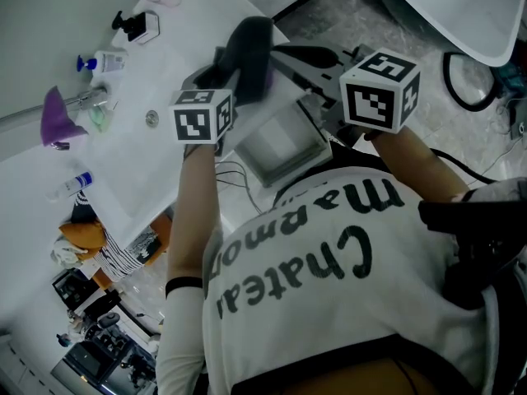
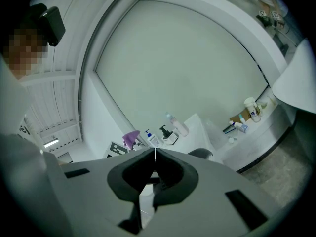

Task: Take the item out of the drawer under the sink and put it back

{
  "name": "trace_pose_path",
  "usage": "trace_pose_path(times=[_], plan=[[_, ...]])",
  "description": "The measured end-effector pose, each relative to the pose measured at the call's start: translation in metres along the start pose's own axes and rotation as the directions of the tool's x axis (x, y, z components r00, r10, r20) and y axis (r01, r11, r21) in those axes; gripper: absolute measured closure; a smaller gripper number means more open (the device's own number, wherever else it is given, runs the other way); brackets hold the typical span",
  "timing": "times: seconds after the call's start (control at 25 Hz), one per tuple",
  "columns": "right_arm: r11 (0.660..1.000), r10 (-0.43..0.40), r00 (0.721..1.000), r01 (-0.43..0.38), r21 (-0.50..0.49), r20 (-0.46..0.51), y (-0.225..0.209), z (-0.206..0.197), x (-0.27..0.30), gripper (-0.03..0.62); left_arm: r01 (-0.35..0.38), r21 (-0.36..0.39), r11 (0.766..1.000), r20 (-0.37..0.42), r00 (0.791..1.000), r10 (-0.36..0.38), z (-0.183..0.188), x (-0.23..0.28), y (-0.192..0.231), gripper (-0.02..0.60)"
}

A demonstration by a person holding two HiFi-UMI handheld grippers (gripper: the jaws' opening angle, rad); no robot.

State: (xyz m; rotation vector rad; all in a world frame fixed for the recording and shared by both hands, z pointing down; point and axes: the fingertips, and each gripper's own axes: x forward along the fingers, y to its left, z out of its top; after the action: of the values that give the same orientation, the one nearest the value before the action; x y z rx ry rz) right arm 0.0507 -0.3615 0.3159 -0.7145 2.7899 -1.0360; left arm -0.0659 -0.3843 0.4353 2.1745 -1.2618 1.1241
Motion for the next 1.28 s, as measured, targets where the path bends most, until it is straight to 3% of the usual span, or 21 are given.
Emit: trace_pose_path(times=[0.36,0.72,0.96,1.08,1.28], plan=[[1.0,0.026,1.0,-0.026,-0.007,-0.005,0.01,-0.001,0.0,0.582,-0.008,-0.04,0.999,0.011,1.0,0.008,0.002,-0.016,-0.002,0.425],[0.998,0.043,0.999,-0.042,-0.042,0.012,0.032,-0.002,-0.003,0.582,-0.056,-0.029,0.998,0.117,0.991,0.059,0.018,-0.055,-0.001,0.425],[0.994,0.043,0.999,-0.045,-0.101,-0.021,0.06,-0.012,0.002,0.582,-0.021,-0.098,0.995,0.295,0.954,0.05,0.034,-0.087,-0.004,0.428],[0.992,0.031,0.999,-0.035,-0.125,-0.033,0.072,-0.017,0.005,0.582,-0.033,-0.134,0.99,0.345,0.935,0.078,0.034,-0.104,0.0,0.518],[0.991,0.02,1.0,-0.023,-0.133,-0.022,0.095,-0.025,0.004,0.582,-0.038,-0.133,0.99,0.426,0.9,0.092,0.032,-0.136,-0.003,0.558]])
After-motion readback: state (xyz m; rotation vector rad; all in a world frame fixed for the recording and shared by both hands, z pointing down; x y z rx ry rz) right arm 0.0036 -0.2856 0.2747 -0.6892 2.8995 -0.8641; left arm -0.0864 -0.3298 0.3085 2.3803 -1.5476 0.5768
